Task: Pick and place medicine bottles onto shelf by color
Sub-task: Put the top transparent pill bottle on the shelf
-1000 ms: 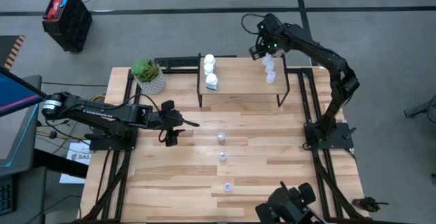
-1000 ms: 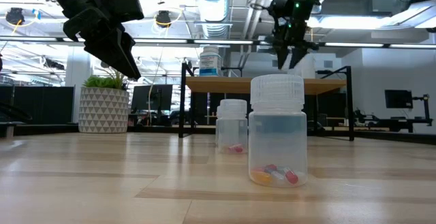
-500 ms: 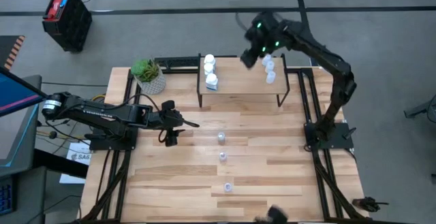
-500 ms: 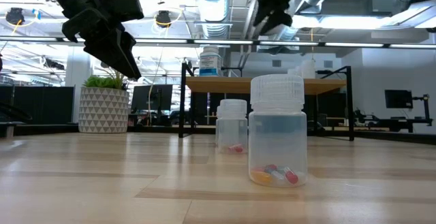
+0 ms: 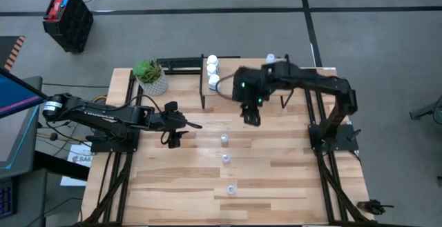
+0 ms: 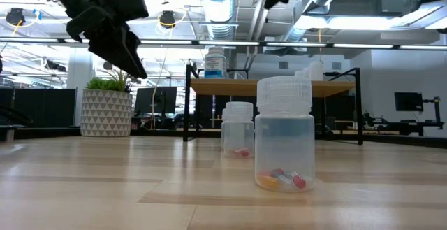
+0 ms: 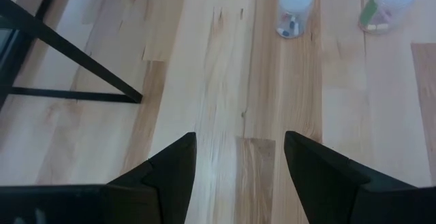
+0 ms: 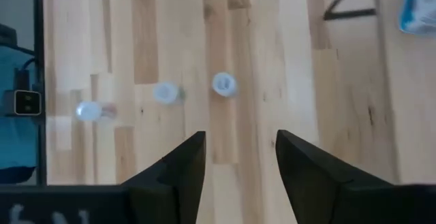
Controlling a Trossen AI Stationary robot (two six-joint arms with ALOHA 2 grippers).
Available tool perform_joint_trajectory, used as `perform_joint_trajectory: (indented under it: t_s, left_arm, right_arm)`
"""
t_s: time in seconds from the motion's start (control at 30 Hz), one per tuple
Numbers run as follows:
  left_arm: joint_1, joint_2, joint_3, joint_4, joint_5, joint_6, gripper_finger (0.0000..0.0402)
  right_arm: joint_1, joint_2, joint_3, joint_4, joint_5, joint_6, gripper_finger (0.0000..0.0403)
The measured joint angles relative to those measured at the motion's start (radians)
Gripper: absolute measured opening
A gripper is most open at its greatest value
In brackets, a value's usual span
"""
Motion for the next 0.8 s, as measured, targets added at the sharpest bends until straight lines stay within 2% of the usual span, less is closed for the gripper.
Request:
perform_joint_trajectory:
  t_s: [0.33, 0.53, 0.8]
  left_arm:
    - [0.000, 0.000, 0.000, 0.002, 0.000, -0.001, 0.0210]
    - [0.000, 0.000, 0.000, -0.001, 0.000, -0.002, 0.0210]
    - [0.000, 0.000, 0.000, -0.006, 0.000, -0.065, 0.0210]
  right_arm:
    - [0.208, 0.001, 0.000, 0.075, 0.111, 0.015, 0.0178]
    - [0.272, 0.046, 0.002, 0.159, 0.113, 0.065, 0.0168]
    - [0.302, 0.165, 0.000, 0.139, 0.113, 0.029, 0.0164]
